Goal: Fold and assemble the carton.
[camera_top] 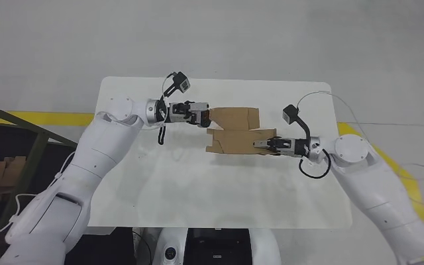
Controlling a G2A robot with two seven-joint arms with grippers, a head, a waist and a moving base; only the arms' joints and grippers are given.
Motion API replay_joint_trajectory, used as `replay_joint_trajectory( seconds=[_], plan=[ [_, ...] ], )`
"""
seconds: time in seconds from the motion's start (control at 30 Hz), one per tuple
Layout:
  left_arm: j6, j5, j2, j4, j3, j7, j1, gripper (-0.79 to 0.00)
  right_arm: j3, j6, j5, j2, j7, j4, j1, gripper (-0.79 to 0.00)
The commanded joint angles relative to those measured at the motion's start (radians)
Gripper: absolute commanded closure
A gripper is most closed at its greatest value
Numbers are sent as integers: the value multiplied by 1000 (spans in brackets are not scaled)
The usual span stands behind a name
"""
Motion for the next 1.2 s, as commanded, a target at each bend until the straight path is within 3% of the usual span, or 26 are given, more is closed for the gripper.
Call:
replay_joint_trajectory(
  seconds=[0.0,0.83,0.9,0.93,1.17],
  plan=[
    [3,5,-3,-6,0,4,-1,-785,0,-1,-1,-2,0,-5,-1,0],
    [-4,81,-59,87,41,58,-52,-785,38,8,-33,-12,2,-82,-19,0],
    [-5,92,-61,87,41,61,-52,-505,41,9,-34,-13,3,-84,-21,0],
    [-5,98,-62,88,41,63,-52,-400,42,10,-34,-13,4,-84,-21,0],
    [6,150,-61,93,29,82,-47,-154,51,11,-36,-16,3,-86,-27,0]
  ],
)
